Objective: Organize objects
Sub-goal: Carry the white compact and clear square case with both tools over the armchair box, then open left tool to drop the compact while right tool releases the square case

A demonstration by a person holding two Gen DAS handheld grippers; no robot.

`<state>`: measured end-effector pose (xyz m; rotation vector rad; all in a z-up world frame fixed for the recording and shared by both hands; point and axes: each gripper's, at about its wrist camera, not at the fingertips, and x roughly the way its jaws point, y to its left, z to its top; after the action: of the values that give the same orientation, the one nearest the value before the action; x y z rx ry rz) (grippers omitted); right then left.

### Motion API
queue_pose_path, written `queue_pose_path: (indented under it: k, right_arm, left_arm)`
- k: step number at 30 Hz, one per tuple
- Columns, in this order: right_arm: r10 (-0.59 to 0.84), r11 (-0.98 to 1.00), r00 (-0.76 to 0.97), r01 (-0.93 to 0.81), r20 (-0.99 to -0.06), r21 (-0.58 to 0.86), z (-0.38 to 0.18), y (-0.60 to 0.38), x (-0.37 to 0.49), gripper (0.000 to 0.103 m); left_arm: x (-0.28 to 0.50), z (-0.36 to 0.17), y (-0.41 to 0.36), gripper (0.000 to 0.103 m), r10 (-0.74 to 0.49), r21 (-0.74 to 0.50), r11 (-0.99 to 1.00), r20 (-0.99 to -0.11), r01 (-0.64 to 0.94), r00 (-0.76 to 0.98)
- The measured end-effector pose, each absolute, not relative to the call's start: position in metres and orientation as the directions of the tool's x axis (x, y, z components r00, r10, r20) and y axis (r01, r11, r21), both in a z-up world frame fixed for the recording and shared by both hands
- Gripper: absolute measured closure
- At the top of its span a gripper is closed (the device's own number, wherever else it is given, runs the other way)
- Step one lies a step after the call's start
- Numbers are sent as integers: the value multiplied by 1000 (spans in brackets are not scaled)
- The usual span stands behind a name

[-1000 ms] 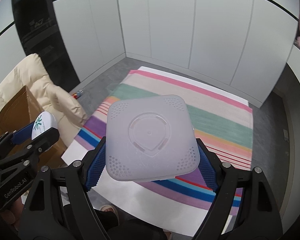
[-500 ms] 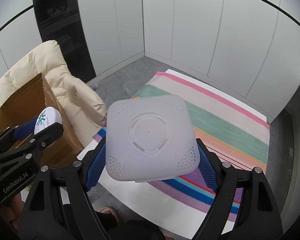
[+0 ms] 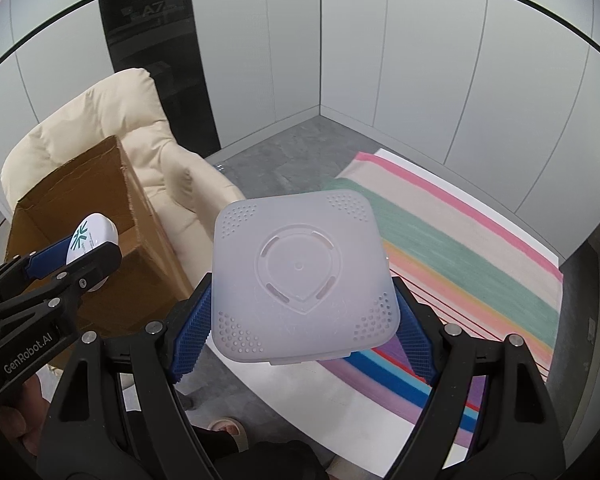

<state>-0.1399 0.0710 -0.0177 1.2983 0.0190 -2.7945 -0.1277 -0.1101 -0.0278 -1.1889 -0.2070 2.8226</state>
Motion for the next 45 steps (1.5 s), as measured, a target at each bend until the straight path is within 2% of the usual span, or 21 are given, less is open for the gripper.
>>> queue_pose_path:
  k: [40, 43, 45]
  right_arm:
    - [-241, -936, -596, 351, -766, 21, -25, -103, -159, 19]
    - [-250, -930, -592, 367, -766, 20, -26, -115, -160, 19]
    - [-256, -926, -588, 377, -767, 21, -26, -123, -160, 19]
  left_arm:
    - [-80, -33, -264, 44, -110, -118, -955, -711, 272, -695]
    - [-75, -31, -274, 33, -125, -117, -951, -701, 286, -703]
    - [-70, -29, -281, 14, -139, -116, -947, -694, 300, -707]
